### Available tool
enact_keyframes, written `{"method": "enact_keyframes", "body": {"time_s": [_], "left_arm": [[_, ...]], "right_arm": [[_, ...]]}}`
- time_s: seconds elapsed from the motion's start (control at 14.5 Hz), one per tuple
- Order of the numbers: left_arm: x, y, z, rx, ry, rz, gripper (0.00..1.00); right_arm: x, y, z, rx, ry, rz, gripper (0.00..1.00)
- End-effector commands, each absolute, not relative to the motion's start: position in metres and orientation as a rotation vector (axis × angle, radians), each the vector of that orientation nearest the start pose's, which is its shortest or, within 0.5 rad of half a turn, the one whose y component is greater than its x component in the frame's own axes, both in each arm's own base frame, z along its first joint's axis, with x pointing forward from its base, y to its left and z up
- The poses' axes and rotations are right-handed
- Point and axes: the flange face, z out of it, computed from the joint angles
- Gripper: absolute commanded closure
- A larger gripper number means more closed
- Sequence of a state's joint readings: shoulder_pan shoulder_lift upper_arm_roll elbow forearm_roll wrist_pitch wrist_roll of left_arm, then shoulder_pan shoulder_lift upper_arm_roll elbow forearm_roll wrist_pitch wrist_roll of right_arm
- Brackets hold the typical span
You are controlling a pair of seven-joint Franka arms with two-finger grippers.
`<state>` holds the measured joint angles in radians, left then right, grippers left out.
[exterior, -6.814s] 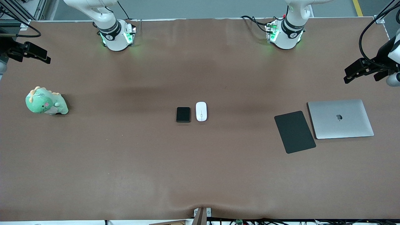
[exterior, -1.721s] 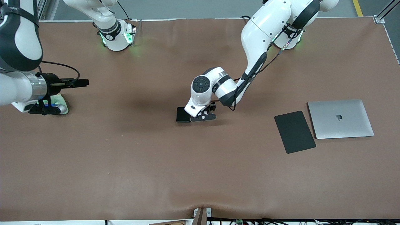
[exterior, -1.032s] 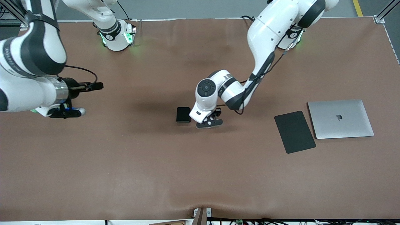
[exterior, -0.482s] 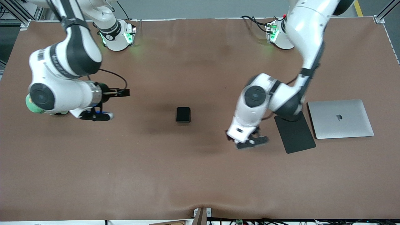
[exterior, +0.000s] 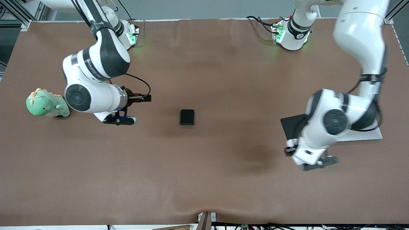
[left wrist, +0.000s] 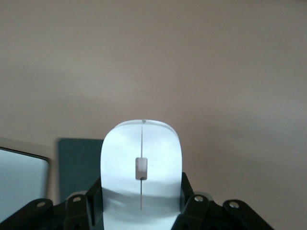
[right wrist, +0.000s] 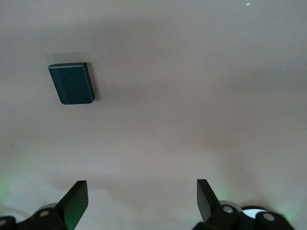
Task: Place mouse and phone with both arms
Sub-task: 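Carry the mouse over the pad while the right gripper carries the phone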
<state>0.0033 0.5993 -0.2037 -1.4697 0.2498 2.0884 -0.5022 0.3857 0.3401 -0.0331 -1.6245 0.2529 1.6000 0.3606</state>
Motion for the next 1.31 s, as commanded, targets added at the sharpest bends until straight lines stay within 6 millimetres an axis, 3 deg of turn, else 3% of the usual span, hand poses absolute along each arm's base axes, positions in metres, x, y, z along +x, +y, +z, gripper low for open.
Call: {"method": "enact_keyframes", "body": {"time_s": [0.0, 0.07, 0.28, 0.62, 0.76, 0.89, 1.24], "left_arm": [[0.703, -0.024, 0.336, -3.022, -0.324, -0.058, 1.0], [0.701, -0.008, 0.33, -3.018, -0.343, -0.035, 1.0], [0.692, 0.043, 0.313, -3.017, -0.384, -0.022, 1.0], [0.668, 0.059, 0.254, -3.062, -0.387, -0.107, 1.0], [0.659, 0.052, 0.233, -3.077, -0.397, -0.131, 1.0], [0.658, 0.045, 0.234, -3.077, -0.411, -0.139, 1.0], [0.64, 0.003, 0.224, -3.108, -0.437, -0.088, 1.0]], "right_arm": [[0.559, 0.273, 0.382, -2.978, 0.061, 0.661, 0.0], [0.554, 0.29, 0.37, -2.991, 0.044, 0.661, 0.0], [0.552, 0.314, 0.35, -3.008, 0.068, 0.618, 0.0], [0.555, 0.342, 0.309, -3.018, 0.074, 0.521, 0.0], [0.554, 0.356, 0.289, -3.023, 0.06, 0.485, 0.0], [0.555, 0.364, 0.274, -2.991, 0.107, 0.459, 0.0], [0.555, 0.381, 0.246, -2.983, 0.138, 0.39, 0.0]]}}
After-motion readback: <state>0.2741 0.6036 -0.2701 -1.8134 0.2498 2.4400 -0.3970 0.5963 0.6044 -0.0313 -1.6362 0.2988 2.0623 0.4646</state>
